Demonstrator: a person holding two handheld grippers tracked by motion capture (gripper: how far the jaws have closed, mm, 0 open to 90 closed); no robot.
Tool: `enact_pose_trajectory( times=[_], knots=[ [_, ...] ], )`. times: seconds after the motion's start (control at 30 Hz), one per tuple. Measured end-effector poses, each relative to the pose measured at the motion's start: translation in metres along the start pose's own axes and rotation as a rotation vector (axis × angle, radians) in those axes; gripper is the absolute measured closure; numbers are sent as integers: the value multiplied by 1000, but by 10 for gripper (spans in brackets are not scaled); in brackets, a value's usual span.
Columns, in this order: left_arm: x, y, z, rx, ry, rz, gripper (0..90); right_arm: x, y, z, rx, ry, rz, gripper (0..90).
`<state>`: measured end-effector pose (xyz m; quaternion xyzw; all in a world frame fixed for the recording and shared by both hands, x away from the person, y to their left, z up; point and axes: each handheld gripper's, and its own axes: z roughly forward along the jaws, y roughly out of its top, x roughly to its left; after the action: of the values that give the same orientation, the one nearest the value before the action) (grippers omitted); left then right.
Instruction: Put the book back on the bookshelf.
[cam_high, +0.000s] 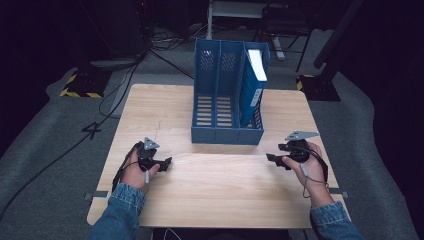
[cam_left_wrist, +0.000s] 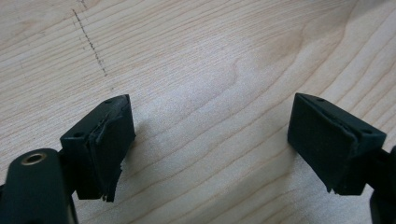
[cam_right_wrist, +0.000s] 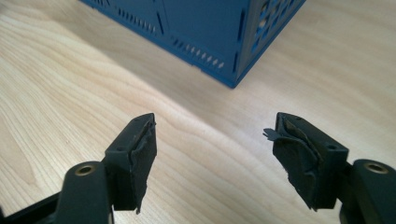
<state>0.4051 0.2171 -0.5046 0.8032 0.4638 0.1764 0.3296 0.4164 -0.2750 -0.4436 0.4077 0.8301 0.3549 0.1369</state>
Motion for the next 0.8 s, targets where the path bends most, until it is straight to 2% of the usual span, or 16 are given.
enact_pose_trajectory(
  times=[0.1, 0.2, 0.53, 0.63, 0.7, 0.77, 0.8],
  knots=[
    [0, 0, 0, 0, -1, 0, 153, -1, -9, 9, 28, -5, 6, 307],
    [0, 0, 0, -1, -1, 0, 153, -1, -18, 17, 56, 12, 7, 298],
    [0, 0, 0, 0, -2, 0, 153, 1, -34, 33, 58, 11, -49, 278],
    [0, 0, 0, 0, -2, 0, 153, 4, -37, 38, 31, -14, -83, 219],
    [0, 0, 0, 0, -1, 1, 153, 5, -39, 41, 4, -16, -76, 156],
    [0, 0, 0, 0, 0, 0, 153, 7, -41, 46, -32, -40, -59, 81],
    [0, 0, 0, 0, 0, 0, 153, 7, -40, 48, -27, -32, -60, 64]
  ],
)
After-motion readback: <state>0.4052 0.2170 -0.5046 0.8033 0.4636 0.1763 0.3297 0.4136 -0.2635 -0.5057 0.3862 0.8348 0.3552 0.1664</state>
